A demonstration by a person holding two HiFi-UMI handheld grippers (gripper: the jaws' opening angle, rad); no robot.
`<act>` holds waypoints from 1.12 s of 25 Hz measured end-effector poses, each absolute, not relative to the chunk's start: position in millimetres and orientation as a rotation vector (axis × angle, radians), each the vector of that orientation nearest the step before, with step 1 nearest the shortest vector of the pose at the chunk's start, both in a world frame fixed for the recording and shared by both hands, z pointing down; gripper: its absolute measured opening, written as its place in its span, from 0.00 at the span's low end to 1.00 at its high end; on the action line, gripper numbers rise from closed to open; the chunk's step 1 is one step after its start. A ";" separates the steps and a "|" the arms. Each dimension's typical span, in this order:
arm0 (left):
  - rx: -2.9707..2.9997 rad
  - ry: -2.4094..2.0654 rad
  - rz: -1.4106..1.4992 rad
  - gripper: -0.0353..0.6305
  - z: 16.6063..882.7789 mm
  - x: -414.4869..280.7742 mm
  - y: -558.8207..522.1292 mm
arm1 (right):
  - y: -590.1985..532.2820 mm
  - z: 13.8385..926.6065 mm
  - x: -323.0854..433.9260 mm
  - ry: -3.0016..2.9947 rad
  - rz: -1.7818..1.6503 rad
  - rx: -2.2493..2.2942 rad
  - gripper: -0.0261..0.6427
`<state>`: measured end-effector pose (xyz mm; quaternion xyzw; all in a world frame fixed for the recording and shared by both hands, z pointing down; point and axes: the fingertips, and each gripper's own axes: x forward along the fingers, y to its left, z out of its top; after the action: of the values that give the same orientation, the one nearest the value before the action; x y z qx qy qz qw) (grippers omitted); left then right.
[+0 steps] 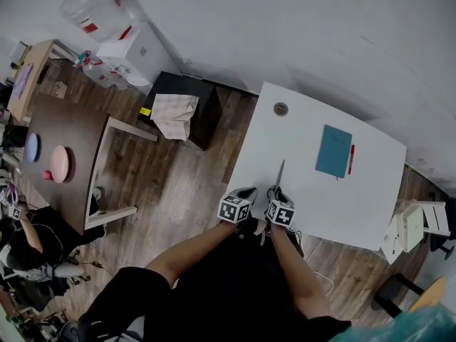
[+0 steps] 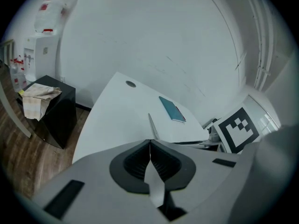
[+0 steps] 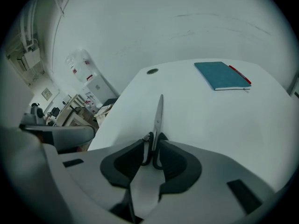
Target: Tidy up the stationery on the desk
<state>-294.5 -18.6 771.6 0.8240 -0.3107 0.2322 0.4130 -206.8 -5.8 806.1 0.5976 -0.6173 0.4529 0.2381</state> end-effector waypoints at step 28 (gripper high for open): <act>2.053 -0.745 0.662 0.07 782.2 -301.6 -5.9 | 4.3 809.9 -210.4 -1.654 1.120 1.605 0.17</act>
<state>-301.6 -5.9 782.2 0.8178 -0.2968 0.2637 0.4166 -210.4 4.3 809.9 0.6002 -0.6186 0.4190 0.2855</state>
